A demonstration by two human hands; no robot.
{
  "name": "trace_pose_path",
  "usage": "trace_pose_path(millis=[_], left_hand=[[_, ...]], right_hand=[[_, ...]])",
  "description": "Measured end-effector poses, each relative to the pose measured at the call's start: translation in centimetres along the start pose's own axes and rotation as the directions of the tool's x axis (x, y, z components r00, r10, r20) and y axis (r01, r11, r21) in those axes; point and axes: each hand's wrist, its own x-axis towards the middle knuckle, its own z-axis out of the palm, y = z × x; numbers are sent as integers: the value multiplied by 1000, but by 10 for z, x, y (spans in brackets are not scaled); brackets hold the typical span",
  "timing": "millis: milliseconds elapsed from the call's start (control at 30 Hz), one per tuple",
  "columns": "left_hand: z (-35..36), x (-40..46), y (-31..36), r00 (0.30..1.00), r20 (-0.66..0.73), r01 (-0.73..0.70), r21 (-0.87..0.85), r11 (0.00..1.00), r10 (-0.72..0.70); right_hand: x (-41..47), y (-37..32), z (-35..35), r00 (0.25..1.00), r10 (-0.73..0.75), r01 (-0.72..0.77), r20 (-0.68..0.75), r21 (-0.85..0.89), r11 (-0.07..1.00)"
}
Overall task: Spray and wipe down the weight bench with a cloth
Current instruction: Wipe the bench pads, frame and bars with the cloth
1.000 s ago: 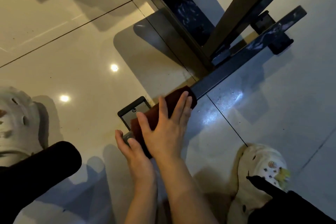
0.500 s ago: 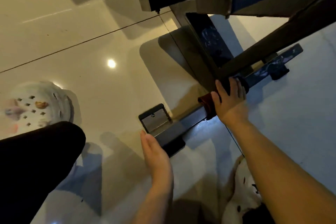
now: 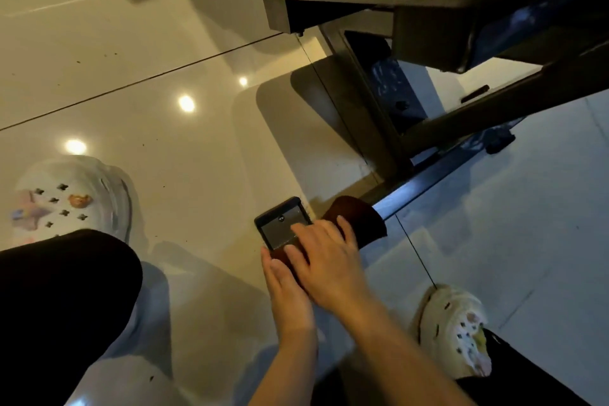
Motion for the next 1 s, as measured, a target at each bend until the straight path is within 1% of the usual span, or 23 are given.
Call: trace_pose_path(millis=[33,67,133,167,233,333,433,500,567,633,733,767,867,933,1000], left_hand=[[-2,0,2,1000,21,-1,-17,1000,1],[-4,2,2,999,32,-2,-5,1000,2],[-9,4,1,999,48,-20,43,999,18],[-12,6,0,998,58,-23,62,998,20],[-15,8,-3,998,66,-10,95,995,4],[-16,10,-2,999,40,29,88,996,-32],[-16,10,3,998,7,60,79,995,-60],[-15,10,6,999,-18,43,94,995,-41],[-15,14,7,998,-53,28,71,997,-24],[-17,21,6,992,-92,82,-19,996,-83],[-24,24,8,955,-164,213,-193,958,-245],[-26,24,11,953,-174,212,-207,955,-250],[-26,24,16,973,-156,143,-163,976,-168],[-22,25,15,985,-109,115,-128,985,-130],[-20,24,12,992,-58,107,-87,990,-112]], right_hand=[[4,12,-11,994,-27,26,103,12,1000],[11,28,-19,987,-49,51,156,-10,999],[33,66,-35,975,-57,85,215,-124,989],[45,84,-44,972,-25,67,235,-170,983],[65,117,-55,972,46,4,229,-210,978],[83,140,-58,971,121,-71,206,-238,969],[82,125,-44,971,156,-90,179,-330,940],[68,100,-36,971,137,-72,194,-312,947],[51,66,-29,960,104,-36,259,-254,966],[33,24,-21,943,44,20,329,-188,982],[12,-23,-6,926,-111,170,361,-135,976],[10,-28,-4,927,-129,187,353,-135,973],[17,-13,-5,946,-104,148,308,-124,981],[26,9,-11,954,-77,114,290,-113,987],[36,39,-22,961,-44,87,275,-148,985]])
